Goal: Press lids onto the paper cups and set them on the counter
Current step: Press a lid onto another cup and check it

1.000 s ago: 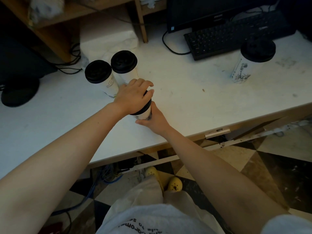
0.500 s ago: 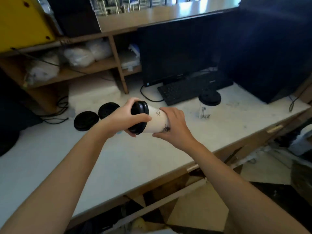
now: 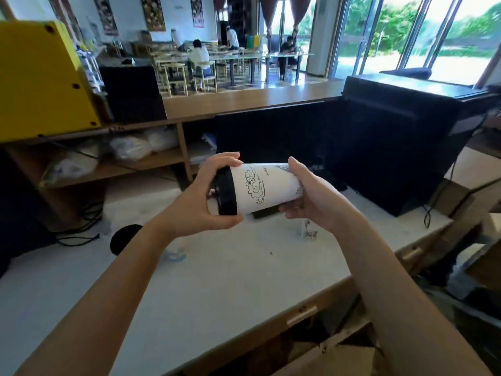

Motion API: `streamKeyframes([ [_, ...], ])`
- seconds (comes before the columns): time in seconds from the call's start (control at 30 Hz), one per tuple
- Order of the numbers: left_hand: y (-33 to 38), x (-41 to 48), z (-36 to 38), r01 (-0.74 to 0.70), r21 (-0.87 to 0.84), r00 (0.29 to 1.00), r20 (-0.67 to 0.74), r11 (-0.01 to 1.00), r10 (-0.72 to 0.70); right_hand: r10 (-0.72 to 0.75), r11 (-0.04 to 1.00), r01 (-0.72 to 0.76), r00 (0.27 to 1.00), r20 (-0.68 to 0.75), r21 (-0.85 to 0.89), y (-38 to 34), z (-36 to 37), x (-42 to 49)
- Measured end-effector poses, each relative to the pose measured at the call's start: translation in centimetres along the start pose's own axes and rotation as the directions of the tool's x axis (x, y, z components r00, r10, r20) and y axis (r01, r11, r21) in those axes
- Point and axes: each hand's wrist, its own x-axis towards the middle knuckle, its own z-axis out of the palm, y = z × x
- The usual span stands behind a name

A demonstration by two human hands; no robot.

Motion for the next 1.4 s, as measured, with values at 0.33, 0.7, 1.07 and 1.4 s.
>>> streamKeyframes([
  [0.33,-0.3,0.8,0.1,0.438,-0.754,0.853,0.178,0.489,-0.49,-0.361,0.922,0.372,0.927,0.101,-0.113,-0.4,0.2,-2.3],
  [0.7,2.1,0.4,-0.6,0.123,-0.15,0.968,-0.201,0.981,-0.152,-0.14,0.989,0.136,0.985,0.097,0.051,-0.6,1.0,-1.8],
  [1.07,1.0,0.0,-3.0,0.005,-0.024,0.996,-0.09,1.0,-0.007,-0.29,0.954,0.283,0.955,0.057,0.098,-1.3,2.6,-1.3],
  [1.4,-0.2,1.1,-4.5,0.426,-0.552,0.889,0.107,0.717,-0.445,-0.487,0.872,0.488,0.859,0.158,0.031,-1.9,3.5,-0.8],
])
